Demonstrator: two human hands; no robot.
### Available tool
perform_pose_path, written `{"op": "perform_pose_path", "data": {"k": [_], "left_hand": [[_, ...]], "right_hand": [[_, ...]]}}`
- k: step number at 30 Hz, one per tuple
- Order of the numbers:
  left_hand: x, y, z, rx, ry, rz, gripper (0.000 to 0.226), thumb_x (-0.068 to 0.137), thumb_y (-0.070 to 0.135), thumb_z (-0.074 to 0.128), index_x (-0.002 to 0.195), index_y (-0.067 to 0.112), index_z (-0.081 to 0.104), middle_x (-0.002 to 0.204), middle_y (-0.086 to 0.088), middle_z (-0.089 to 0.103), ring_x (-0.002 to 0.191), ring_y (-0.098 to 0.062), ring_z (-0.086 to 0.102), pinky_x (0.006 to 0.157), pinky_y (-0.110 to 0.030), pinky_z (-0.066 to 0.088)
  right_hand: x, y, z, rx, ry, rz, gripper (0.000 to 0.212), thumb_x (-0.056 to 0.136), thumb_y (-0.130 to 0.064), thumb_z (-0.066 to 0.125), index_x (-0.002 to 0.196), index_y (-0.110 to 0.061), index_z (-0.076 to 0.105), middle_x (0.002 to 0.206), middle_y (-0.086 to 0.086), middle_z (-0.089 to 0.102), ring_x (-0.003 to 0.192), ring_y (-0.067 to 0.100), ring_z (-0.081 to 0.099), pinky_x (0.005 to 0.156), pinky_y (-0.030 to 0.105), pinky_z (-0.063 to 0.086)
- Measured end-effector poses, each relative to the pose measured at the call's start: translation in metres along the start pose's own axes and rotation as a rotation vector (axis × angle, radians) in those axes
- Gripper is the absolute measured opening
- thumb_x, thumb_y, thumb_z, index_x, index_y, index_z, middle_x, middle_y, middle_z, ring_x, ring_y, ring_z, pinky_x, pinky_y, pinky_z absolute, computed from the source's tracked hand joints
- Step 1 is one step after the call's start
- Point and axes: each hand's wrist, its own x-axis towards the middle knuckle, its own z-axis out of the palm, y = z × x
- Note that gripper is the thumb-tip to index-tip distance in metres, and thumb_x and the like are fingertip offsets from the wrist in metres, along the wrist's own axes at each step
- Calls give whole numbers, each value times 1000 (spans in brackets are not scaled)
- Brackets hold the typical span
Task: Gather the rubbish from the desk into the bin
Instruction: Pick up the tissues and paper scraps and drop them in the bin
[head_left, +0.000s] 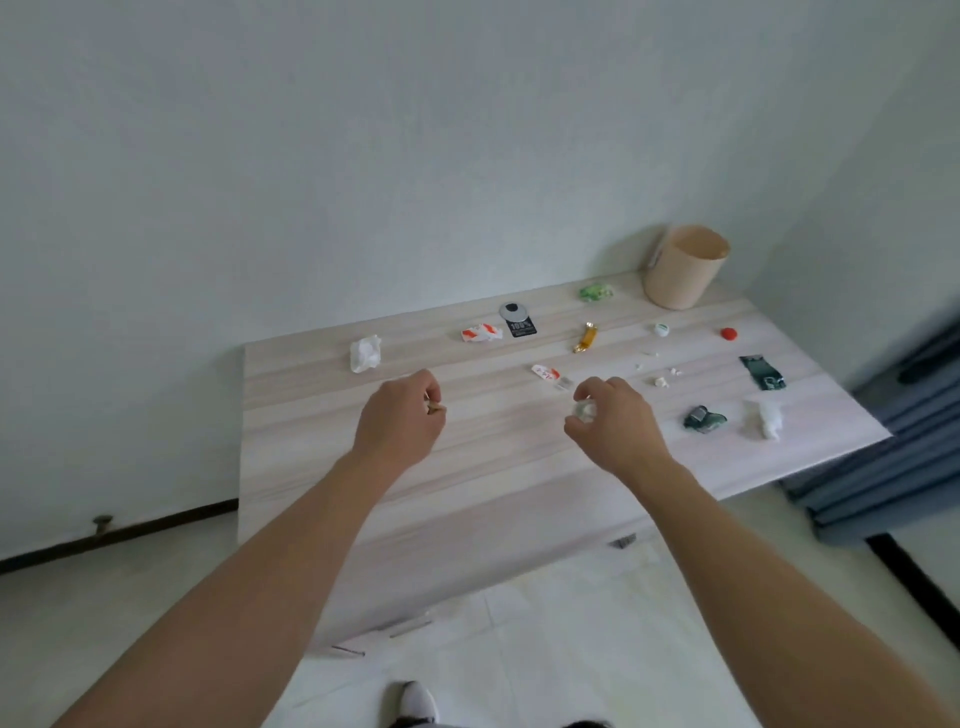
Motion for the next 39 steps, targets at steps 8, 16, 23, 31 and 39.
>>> {"op": "perform_pose_path", "data": {"k": [8, 16, 23, 31, 39], "left_hand": [[-14, 121, 49, -1, -4, 83, 6, 80, 20, 64, 83, 21, 59, 80, -2, 66, 77, -26, 59, 67, -36, 52], [-14, 253, 110, -12, -6, 210, 9, 80, 19, 66, 81, 22, 58, 83, -1, 65, 74, -22, 58, 65, -34, 50], [19, 320, 138, -45, -11, 278, 16, 80, 14, 66, 78, 22, 53, 82, -1, 61, 73, -22, 56, 65, -34, 50], [115, 343, 181, -62, -2, 267, 9, 80, 15, 65, 80, 18, 57, 80, 0, 60, 73, -23, 55, 63, -35, 49], [199, 374, 208, -94, -21, 278, 3, 79, 10, 63, 80, 12, 60, 78, -6, 63, 70, -27, 56, 62, -36, 48]], "right_hand": [[-34, 106, -82, -52, 53, 21, 29, 82, -24, 61, 110, -17, 61, 107, 4, 54, 82, 22, 50, 70, 29, 39], [-49, 226, -171, -82, 125, 83, 28, 80, -25, 62, 106, -17, 62, 95, 2, 49, 82, 25, 49, 71, 29, 38], [-20, 276, -213, -77, 145, 124, 29, 80, -22, 61, 108, -17, 62, 104, 7, 56, 82, 25, 47, 69, 29, 36], [65, 310, -223, -101, 128, 137, 26, 80, -23, 59, 106, -21, 61, 100, 2, 54, 84, 23, 50, 68, 30, 40], [146, 343, -237, -100, 139, 170, 25, 79, -24, 61, 104, -19, 62, 98, 4, 56, 82, 25, 53, 67, 27, 38]]}}
